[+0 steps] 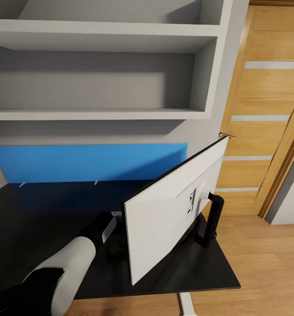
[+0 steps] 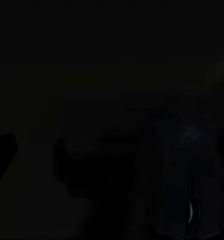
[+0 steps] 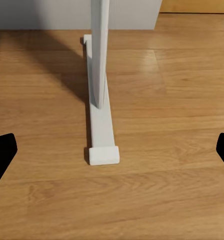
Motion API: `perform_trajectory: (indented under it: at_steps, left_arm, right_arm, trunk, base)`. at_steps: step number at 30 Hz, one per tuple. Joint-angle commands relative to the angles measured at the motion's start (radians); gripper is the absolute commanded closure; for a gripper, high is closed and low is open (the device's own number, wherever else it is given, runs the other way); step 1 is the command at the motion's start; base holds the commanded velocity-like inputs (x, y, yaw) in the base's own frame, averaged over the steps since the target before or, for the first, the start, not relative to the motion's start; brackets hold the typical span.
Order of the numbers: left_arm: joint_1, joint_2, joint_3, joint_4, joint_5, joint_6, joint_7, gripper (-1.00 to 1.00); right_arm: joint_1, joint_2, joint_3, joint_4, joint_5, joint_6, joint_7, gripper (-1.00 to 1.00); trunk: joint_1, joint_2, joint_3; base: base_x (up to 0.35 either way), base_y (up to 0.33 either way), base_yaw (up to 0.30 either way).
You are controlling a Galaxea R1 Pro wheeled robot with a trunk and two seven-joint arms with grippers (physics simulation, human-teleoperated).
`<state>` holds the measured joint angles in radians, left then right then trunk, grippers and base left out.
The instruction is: In the bedroom, organize the workspace by keeping the computer under the desk, ensuring the monitor is on the desk, placing the keyboard on the desk next to the monitor, placing the mouse on the desk next to the keyboard, moving the folder from the swivel chair onto the desk next to the mouse, stacking the notebook on top of the folder with the pen on top of the notebook, and positioning the swivel chair next to the desk.
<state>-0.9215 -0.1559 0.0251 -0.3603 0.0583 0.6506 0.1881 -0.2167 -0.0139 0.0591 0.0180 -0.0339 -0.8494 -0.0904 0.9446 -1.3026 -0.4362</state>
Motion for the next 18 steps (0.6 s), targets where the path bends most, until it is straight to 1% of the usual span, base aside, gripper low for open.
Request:
perform_trajectory:
  at_steps: [1, 18]
  left_arm:
    - [0.0, -0.001, 0.003, -0.002, 0.007, 0.004, 0.005, -1.0]
    - [0.0, -0.001, 0.003, -0.005, 0.008, 0.006, -0.025, -1.0]
  right_arm:
    - [-0.001, 0.0, 0.007, 0.002, -0.003, -0.003, -0.005, -1.0]
    - [-0.001, 0.002, 0.007, 0.002, -0.003, -0.003, -0.005, -1.0]
  trunk:
    - [0.0, -0.001, -0.001]
    - [0.0, -0.001, -0.001]
  base:
    - [0.0, 0.0, 0.0]
    - [0.0, 0.0, 0.0]
